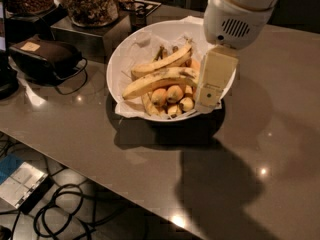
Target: Pick banana from white bowl
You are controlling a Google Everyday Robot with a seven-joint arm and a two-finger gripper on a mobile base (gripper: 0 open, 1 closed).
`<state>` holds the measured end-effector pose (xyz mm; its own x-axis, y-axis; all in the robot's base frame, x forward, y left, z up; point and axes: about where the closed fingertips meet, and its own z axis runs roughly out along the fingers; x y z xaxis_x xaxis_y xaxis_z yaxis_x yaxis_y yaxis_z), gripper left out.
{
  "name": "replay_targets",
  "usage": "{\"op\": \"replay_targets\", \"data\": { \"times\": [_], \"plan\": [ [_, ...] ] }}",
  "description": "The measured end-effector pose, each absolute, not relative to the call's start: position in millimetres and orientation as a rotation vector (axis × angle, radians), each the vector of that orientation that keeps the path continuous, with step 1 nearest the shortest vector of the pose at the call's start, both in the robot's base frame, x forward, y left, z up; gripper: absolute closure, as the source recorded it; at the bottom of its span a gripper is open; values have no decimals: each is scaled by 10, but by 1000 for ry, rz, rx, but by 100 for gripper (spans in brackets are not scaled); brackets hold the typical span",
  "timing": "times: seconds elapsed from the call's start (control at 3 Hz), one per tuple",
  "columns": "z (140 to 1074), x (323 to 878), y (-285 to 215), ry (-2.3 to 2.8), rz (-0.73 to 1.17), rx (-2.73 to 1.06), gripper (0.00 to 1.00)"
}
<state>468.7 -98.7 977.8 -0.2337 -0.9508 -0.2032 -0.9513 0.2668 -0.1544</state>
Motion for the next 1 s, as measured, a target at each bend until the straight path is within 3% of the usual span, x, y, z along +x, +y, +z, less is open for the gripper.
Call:
{"op": "replay_targets", "data": {
  "times": [0.33, 0.67, 1.0],
  "plan": [
    [9736, 4697, -944, 2341, 5, -1674, 3],
    [9701, 4707, -941, 2396, -2, -1598, 17],
    [9670, 4738, -941, 2435, -18, -1548, 18]
  ]
}}
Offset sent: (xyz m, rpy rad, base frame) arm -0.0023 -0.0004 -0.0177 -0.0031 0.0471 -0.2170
